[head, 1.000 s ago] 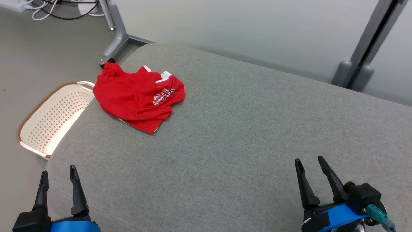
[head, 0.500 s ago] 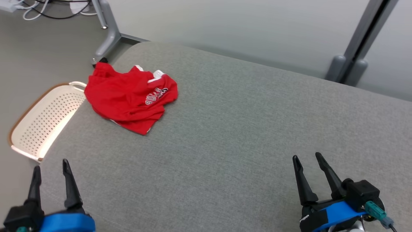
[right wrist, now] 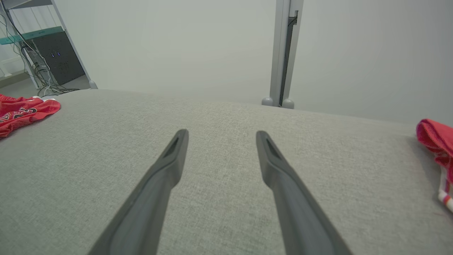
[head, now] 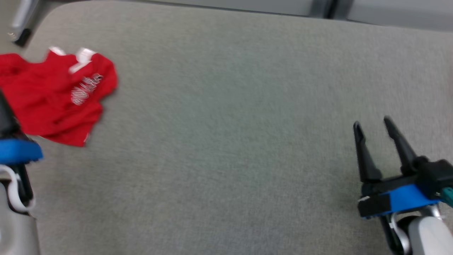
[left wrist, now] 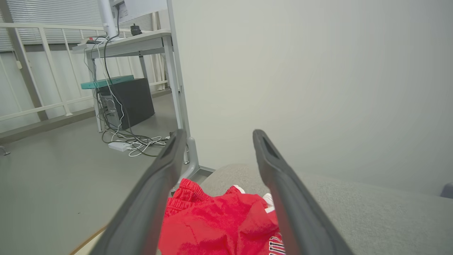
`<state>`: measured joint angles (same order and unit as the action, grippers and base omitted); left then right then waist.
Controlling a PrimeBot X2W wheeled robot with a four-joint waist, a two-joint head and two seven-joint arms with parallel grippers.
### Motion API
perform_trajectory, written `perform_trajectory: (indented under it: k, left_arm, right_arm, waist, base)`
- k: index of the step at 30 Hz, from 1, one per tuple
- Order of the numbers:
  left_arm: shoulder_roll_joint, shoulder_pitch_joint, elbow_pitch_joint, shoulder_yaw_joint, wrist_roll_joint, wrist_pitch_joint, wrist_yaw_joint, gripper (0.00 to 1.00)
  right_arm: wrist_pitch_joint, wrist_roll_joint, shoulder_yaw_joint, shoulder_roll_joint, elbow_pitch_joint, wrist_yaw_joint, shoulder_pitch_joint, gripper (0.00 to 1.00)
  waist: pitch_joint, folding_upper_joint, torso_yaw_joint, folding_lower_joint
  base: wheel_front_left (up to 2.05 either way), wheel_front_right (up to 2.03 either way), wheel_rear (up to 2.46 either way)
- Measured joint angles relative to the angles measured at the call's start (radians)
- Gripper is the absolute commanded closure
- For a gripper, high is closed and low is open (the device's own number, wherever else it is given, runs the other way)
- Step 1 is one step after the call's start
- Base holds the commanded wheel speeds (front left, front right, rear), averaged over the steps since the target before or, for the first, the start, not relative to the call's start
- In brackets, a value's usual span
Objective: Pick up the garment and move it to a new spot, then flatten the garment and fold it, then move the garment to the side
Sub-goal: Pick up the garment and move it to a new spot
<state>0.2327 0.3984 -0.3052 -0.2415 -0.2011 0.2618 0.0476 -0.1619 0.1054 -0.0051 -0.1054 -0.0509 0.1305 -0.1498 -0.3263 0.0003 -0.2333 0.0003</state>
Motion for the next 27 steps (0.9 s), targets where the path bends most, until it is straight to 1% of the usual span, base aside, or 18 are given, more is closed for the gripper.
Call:
perform_trajectory:
  k: [4,8,12,15,17,19,20,22,27]
  left_arm:
    - [0.062,0.109,-0.052,-0.023,-0.015,-0.017,-0.002,0.0]
    - [0.118,0.201,-0.129,-0.044,-0.037,-0.058,0.0,0.0]
    - [0.178,0.281,-0.234,-0.061,-0.056,-0.101,0.012,0.0]
    - [0.205,0.328,-0.332,-0.056,-0.072,-0.142,0.026,0.0]
    - [0.212,0.355,-0.391,-0.046,-0.085,-0.159,0.042,0.0]
    - [0.218,0.384,-0.461,-0.029,-0.091,-0.198,0.054,0.0]
    - [0.22,0.393,-0.481,-0.021,-0.094,-0.193,0.058,0.0]
    - [0.223,0.418,-0.545,-0.002,-0.107,-0.219,0.067,0.0]
    - [0.22,0.46,-0.681,0.027,-0.156,-0.306,0.077,0.0]
  right_arm:
    - [0.021,-0.017,-0.036,-0.022,0.069,0.0,-0.016,0.0]
    - [0.037,-0.025,-0.065,-0.025,0.139,0.0,-0.027,0.0]
    - [0.048,-0.026,-0.083,-0.026,0.189,0.0,-0.03,0.0]
    - [0.059,-0.026,-0.089,-0.029,0.208,0.0,-0.031,0.0]
    - [0.06,-0.026,-0.096,-0.033,0.218,0.0,-0.033,0.0]
    - [0.061,-0.025,-0.1,-0.036,0.226,0.0,-0.036,0.0]
    - [0.063,-0.025,-0.102,-0.038,0.228,0.0,-0.038,0.0]
    - [0.064,-0.026,-0.1,-0.04,0.232,0.0,-0.046,0.0]
    - [0.068,-0.026,-0.091,-0.042,0.241,0.0,-0.054,0.0]
  waist:
    - [-0.085,0.0,0.059,0.0001]
    - [-0.159,0.0,0.107,0.0001]
    - [-0.215,0.0,0.138,0.0]
    - [-0.244,0.0,0.146,0.0]
    - [-0.257,0.0,0.148,-0.0001]
    - [-0.267,0.0,0.148,-0.0001]
    - [-0.27,0.0,0.147,-0.0002]
    - [-0.275,-0.0002,0.146,-0.0002]
    - [-0.277,-0.0002,0.145,-0.0002]
  base:
    - [0.0,0.0,0.0]
    - [0.0,0.0,0.0]
    - [0.0,0.0,0.0]
    - [0.0,0.0,0.0]
    - [0.0,0.0,0.0]
    - [0.0,0.0,0.0]
    - [0.0,0.0,0.0]
    - [0.0,0.0,0.0]
    - [0.0,0.0,0.0]
